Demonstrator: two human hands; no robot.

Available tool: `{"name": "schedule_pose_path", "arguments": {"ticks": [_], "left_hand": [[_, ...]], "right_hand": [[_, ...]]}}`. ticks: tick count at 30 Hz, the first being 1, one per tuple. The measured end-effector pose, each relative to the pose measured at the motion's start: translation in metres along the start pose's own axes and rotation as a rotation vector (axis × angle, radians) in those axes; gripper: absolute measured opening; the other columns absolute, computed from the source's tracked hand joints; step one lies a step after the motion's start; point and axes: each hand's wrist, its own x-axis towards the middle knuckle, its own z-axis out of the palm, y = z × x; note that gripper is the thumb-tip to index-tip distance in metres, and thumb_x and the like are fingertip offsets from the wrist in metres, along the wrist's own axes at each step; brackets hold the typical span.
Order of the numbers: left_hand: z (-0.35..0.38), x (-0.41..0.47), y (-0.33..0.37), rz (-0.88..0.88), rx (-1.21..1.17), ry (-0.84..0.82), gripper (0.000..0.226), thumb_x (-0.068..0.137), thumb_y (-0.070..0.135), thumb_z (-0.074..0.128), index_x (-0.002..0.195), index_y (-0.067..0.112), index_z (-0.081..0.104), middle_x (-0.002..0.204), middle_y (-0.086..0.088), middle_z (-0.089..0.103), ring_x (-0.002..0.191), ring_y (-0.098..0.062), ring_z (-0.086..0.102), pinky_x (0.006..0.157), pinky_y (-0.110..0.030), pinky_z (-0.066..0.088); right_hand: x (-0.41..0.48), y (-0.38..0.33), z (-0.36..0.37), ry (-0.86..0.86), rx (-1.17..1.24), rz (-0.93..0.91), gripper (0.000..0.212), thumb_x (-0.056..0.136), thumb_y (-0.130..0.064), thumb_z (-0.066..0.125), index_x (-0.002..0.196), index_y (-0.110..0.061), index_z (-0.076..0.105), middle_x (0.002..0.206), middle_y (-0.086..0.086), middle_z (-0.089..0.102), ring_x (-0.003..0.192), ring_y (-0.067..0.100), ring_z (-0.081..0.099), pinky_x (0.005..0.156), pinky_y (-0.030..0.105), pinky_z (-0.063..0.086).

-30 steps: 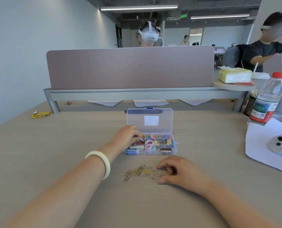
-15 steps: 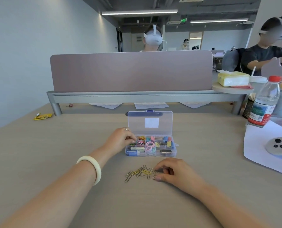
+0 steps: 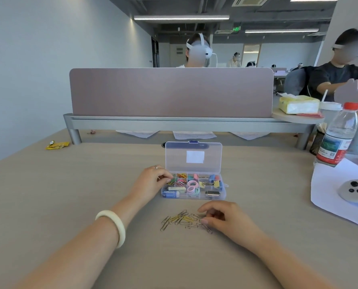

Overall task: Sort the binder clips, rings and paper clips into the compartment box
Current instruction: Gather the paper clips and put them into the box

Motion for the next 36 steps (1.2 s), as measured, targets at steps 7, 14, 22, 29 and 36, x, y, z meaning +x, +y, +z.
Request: {"name": "schedule_pose_path", "arguments": {"ticks": [7,14,22,29,36], "left_hand": [[-0.026,-0.046,0.006,-0.012,-0.074,-0.486,0.033,0.065,0.025,0.08,0.095,0.023,0.069,0.088,0.014,0.054,0.072,0.004,0.051,0.066,-0.008,0.04],[-0.017,-0.061,0.002,0.015,-0.069,-0.459,0.024,0.067,0.026,0.079,0.088,0.026,0.067,0.08,0.011,0.053,0.067,0.0,0.048,0.063,-0.013,0.039],[-0.007,-0.062,0.005,0.042,-0.1,-0.397,0.033,0.066,0.032,0.079,0.096,0.025,0.067,0.078,0.013,0.053,0.066,-0.003,0.048,0.065,-0.019,0.042],[-0.001,-0.059,0.011,0.059,-0.007,-0.391,0.057,0.07,0.036,0.075,0.121,0.019,0.057,0.093,0.008,0.041,0.076,0.001,0.043,0.068,-0.006,0.033],[0.002,-0.058,0.019,0.122,0.001,-0.424,0.031,0.077,0.026,0.07,0.106,0.016,0.066,0.097,0.002,0.047,0.093,-0.015,0.053,0.082,-0.026,0.045]], "right_hand": [[0.0,0.005,-0.009,-0.081,-0.133,-0.028,0.028,0.069,-0.028,0.079,0.095,-0.029,0.069,0.074,-0.011,0.055,0.067,-0.002,0.05,0.062,0.008,0.039],[0.005,0.005,0.004,-0.014,-0.233,-0.048,0.022,0.073,-0.034,0.075,0.093,-0.027,0.07,0.071,-0.012,0.052,0.071,-0.003,0.05,0.063,0.012,0.039],[0.008,0.0,0.009,-0.001,-0.216,-0.04,0.042,0.07,-0.039,0.076,0.108,-0.026,0.066,0.077,-0.014,0.052,0.074,-0.005,0.051,0.067,0.007,0.036],[0.015,-0.005,0.019,-0.077,-0.407,-0.106,0.06,0.066,-0.059,0.069,0.119,-0.034,0.058,0.092,-0.014,0.045,0.095,0.006,0.045,0.086,0.021,0.039],[0.015,-0.008,0.028,0.013,-0.35,-0.19,0.049,0.068,-0.064,0.051,0.098,-0.031,0.071,0.085,-0.01,0.052,0.086,0.011,0.051,0.079,0.024,0.044]]}}
